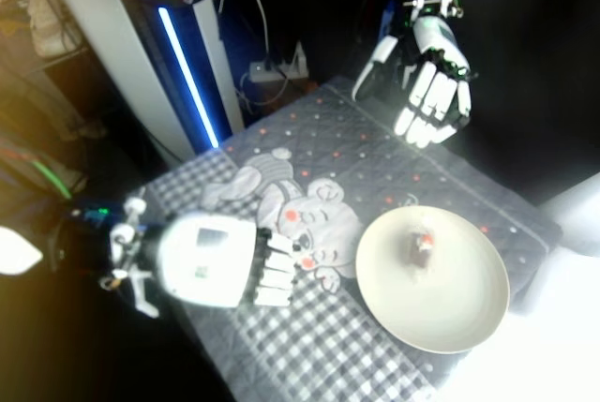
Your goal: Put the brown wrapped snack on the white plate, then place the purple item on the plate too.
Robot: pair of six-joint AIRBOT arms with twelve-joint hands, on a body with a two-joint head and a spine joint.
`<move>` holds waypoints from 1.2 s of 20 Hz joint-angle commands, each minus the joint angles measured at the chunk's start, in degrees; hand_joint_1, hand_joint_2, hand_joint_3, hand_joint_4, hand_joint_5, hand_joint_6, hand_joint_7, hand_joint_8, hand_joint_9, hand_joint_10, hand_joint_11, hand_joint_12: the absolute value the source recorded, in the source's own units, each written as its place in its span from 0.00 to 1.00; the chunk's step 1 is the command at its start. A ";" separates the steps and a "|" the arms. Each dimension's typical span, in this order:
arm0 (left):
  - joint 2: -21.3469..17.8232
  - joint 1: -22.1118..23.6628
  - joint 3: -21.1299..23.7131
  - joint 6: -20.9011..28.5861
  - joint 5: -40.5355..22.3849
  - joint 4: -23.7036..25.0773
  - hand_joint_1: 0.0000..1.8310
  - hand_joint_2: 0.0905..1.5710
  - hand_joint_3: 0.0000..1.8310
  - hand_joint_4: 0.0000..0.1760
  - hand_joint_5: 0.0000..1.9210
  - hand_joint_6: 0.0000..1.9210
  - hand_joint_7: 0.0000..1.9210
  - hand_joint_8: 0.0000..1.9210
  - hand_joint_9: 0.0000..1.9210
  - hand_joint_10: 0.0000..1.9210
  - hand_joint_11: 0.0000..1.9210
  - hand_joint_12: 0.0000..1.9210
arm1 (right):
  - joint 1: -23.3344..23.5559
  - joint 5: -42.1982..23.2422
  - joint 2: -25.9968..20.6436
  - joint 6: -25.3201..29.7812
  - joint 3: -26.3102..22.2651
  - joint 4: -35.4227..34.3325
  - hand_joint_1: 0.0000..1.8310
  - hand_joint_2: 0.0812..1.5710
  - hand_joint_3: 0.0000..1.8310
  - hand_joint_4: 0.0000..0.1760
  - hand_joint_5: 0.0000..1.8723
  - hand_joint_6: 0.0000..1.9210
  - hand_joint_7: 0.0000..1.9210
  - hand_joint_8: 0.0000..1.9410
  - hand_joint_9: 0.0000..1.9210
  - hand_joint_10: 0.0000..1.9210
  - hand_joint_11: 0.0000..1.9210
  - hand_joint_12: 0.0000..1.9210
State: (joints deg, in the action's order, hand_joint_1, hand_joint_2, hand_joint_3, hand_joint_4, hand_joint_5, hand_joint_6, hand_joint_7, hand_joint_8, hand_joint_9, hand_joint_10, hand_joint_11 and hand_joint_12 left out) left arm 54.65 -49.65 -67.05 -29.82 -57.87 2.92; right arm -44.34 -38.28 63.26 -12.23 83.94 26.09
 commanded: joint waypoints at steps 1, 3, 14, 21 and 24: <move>-0.21 0.11 0.16 0.52 -8.05 -1.42 0.50 0.53 0.00 0.00 0.42 0.00 0.40 0.00 0.38 0.04 0.18 0.48 | 0.74 -6.52 0.84 0.13 0.87 -3.00 0.68 0.73 0.00 0.00 0.52 0.44 0.44 0.74 0.38 0.84 0.34 0.99; -0.12 -0.85 0.22 0.60 -8.81 -2.51 0.50 0.53 0.00 0.00 0.43 0.00 0.40 0.00 0.39 0.03 0.22 0.47 | 0.76 -8.82 3.15 0.27 3.14 -5.20 0.73 0.72 0.00 0.00 0.48 0.49 0.47 0.66 0.41 0.76 0.30 0.87; 2.09 -0.49 -1.14 1.63 -8.12 -2.58 0.51 0.51 0.00 0.00 0.42 0.00 0.40 0.01 0.39 0.00 0.16 0.52 | 18.24 -1.32 17.79 0.15 18.78 -3.83 0.76 0.65 0.00 0.00 0.54 0.43 0.61 0.36 0.55 0.54 0.43 0.64; 1.92 -0.99 -0.77 2.59 -9.28 -2.61 0.49 0.53 0.00 0.00 0.43 0.00 0.40 0.00 0.40 0.00 0.15 0.57 | 18.55 -0.07 16.51 0.15 18.07 -4.15 0.41 0.48 0.00 1.00 0.00 0.00 0.07 0.00 0.09 0.03 0.00 0.41; 0.41 -2.61 0.65 2.79 -12.22 -3.86 0.49 0.53 0.00 0.00 0.42 0.00 0.40 0.00 0.41 0.01 0.18 0.60 | 18.54 -5.32 11.45 0.15 12.96 -7.71 0.42 0.49 0.00 1.00 0.00 0.00 0.01 0.00 0.02 0.01 0.00 0.27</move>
State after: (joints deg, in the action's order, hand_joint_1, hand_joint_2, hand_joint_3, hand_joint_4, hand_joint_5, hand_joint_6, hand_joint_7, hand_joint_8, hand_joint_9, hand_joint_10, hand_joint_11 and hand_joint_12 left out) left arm 55.09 -53.01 -66.13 -27.57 -62.13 0.34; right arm -26.68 -35.42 74.04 -12.29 95.64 20.80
